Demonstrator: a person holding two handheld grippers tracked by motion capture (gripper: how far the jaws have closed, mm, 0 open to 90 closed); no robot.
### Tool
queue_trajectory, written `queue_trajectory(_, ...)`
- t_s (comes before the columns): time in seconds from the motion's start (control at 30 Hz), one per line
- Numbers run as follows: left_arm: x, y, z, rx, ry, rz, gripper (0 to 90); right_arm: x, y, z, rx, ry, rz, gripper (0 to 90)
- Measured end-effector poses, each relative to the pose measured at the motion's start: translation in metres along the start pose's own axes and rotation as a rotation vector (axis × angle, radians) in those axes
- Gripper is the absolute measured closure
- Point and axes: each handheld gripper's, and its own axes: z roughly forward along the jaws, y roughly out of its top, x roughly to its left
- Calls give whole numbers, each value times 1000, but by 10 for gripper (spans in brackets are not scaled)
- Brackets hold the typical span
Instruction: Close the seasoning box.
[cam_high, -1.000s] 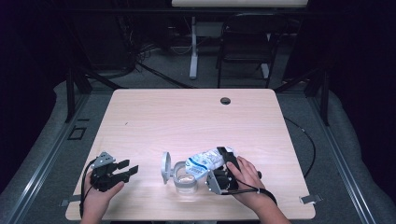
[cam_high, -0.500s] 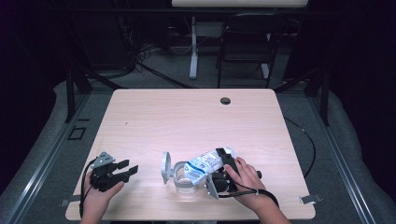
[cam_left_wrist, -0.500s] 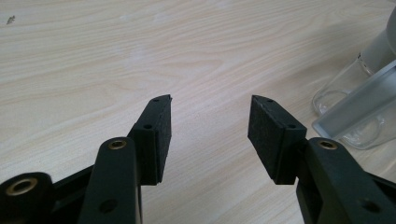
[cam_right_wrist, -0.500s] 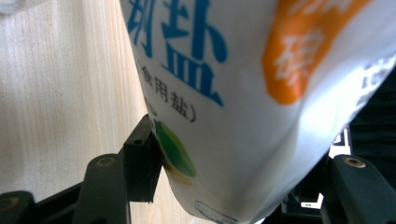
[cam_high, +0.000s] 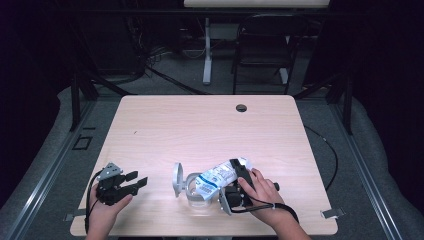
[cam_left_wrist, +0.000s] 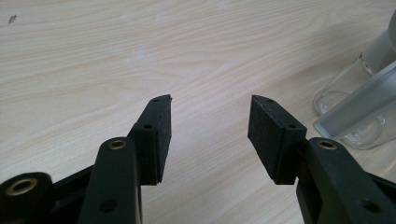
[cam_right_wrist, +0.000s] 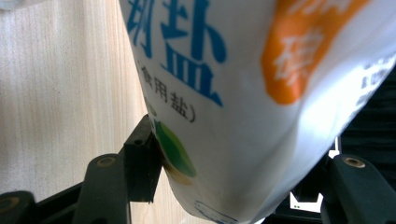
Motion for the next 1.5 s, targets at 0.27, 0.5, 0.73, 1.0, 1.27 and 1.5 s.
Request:
queue_trajectory(0.27,0,0,0,2,0,-1,498,-1,1,-1,20,-2,-18,392)
queue_trajectory(0.5,1,-1,0,3,1,-3,498,-1,2,0,4,-6,-28,392)
queue_trajectory(0.73,1,-1,1,5,0,-5,498,-3,3,-2,17,-7,-54,392)
queue_trajectory(1.0,2,-2,1,5,0,-6,498,-4,3,-1,8,-7,-60,393)
queue_trajectory(1.27,3,-2,0,9,2,-15,496,-7,4,-1,24,-4,-90,394)
queue_trajectory(1.5,4,-3,-1,7,3,-11,496,-8,4,-2,30,-3,-100,395)
